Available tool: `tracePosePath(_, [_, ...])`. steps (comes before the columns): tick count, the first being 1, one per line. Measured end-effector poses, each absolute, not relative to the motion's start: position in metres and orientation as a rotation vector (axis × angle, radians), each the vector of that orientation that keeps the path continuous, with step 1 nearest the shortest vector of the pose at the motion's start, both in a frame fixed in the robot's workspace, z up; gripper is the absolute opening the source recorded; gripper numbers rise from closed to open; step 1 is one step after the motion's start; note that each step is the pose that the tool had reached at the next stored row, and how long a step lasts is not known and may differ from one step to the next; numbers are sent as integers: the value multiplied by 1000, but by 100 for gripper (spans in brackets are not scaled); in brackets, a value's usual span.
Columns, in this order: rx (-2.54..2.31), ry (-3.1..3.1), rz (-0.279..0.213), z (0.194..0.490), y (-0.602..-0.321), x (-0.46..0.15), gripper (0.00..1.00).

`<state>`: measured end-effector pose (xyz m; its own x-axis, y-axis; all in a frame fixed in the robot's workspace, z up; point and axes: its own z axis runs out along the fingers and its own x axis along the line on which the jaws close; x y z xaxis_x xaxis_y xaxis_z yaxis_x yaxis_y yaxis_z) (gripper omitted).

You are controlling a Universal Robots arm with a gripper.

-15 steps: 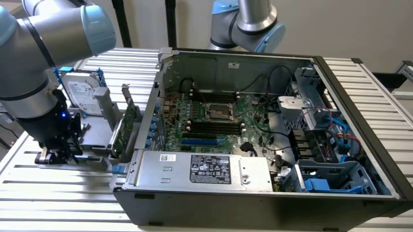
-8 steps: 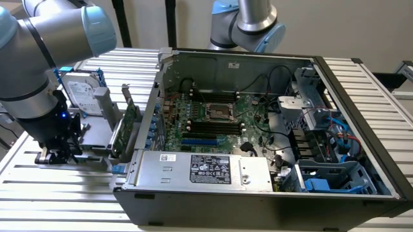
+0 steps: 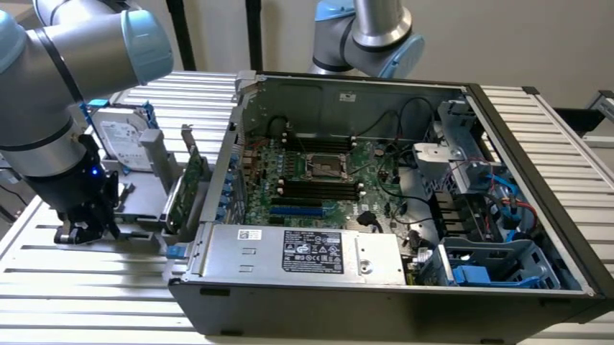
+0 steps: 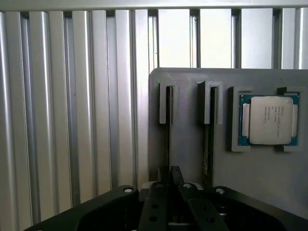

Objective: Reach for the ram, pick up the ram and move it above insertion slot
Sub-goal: 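Pick up the ram and move it above insertion slot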

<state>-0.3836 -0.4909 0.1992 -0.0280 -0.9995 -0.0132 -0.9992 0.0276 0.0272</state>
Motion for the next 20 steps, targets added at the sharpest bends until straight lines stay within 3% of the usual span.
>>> tracePosePath(20, [2156,-2272,-45,199,-491,-384,13])
